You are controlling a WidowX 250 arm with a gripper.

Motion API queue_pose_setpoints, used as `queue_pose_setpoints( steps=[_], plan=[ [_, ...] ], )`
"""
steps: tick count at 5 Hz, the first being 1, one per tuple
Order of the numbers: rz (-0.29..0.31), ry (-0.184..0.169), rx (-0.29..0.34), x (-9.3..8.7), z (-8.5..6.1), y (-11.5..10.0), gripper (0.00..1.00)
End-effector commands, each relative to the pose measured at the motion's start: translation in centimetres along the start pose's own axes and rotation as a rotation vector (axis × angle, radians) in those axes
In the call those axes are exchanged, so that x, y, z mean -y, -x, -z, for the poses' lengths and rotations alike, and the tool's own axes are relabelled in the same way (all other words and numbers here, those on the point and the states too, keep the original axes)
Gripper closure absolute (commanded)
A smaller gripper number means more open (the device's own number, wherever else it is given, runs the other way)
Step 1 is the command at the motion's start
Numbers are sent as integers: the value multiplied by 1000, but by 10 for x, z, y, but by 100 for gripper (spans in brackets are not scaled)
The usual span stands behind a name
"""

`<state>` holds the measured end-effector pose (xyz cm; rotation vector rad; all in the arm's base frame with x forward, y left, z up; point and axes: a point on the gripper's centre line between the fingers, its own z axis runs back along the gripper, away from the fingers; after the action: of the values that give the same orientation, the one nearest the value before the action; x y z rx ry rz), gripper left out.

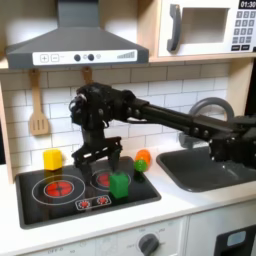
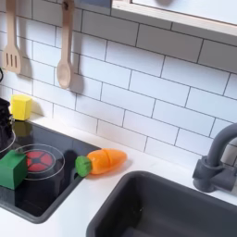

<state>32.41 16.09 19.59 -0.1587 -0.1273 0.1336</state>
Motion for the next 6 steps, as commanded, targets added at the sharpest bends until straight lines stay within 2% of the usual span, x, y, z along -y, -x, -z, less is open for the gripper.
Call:
queue_pose_setpoints(
  steps=[1, 3, 5, 6],
  plan=[
    [32, 16, -24, 7, 0, 20, 0],
    [68, 21, -27, 17, 1, 35, 0],
    [67, -30, 11, 18, 9, 39, 0],
    [51, -29, 18, 19, 8, 40, 0]
  ],
)
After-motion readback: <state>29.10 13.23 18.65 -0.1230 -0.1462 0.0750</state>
